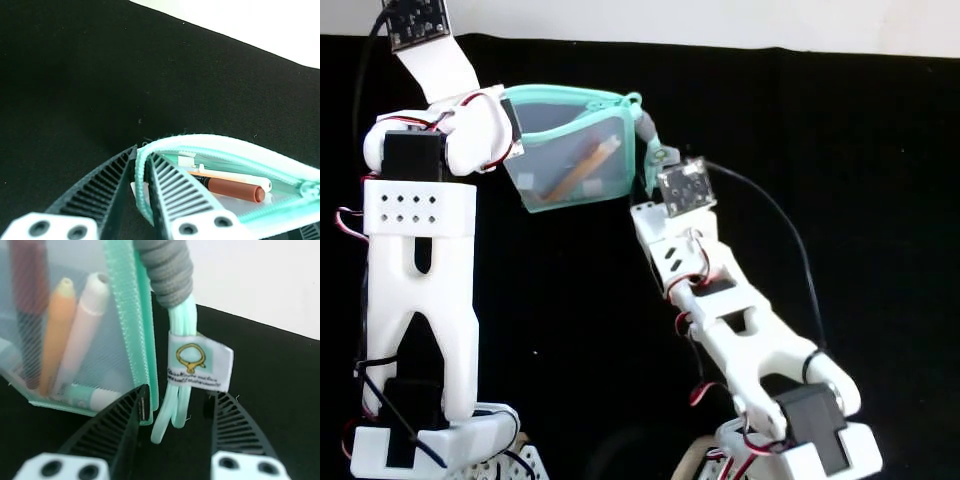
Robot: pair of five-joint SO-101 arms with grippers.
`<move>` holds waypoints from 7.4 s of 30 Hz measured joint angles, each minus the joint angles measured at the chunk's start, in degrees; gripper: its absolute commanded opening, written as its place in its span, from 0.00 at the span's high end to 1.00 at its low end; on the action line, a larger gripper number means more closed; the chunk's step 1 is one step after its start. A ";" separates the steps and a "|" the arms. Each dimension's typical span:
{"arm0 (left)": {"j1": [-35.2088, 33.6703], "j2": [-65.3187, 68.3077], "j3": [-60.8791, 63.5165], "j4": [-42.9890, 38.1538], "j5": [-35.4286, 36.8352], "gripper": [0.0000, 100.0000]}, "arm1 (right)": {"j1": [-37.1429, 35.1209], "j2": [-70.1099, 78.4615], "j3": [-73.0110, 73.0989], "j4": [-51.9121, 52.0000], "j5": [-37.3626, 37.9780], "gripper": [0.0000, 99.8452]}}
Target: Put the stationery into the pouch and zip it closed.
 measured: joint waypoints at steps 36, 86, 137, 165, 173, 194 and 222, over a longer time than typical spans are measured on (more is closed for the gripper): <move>0.09 0.00 0.00 0.00 0.00 0.99 | 6.33 2.99 -0.70 -0.18 -0.18 0.99; 0.00 0.09 0.09 -1.32 0.00 0.99 | -0.70 -26.46 -53.63 77.80 2.99 0.99; 2.46 0.35 -20.31 -2.20 -2.46 0.80 | -4.92 17.93 -134.68 98.29 5.63 0.99; -3.16 0.44 -16.44 6.59 -7.12 0.80 | -5.19 14.42 -134.68 90.73 7.38 0.99; -8.26 0.44 -16.44 6.59 -7.12 0.80 | -5.19 14.42 -134.68 88.35 7.65 0.99; -8.18 -15.12 -13.63 25.41 -7.12 0.80 | -13.01 14.42 -134.68 87.47 7.65 0.99; 18.99 -36.57 15.30 17.41 0.44 0.80 | -15.65 14.42 -134.68 86.24 7.65 0.99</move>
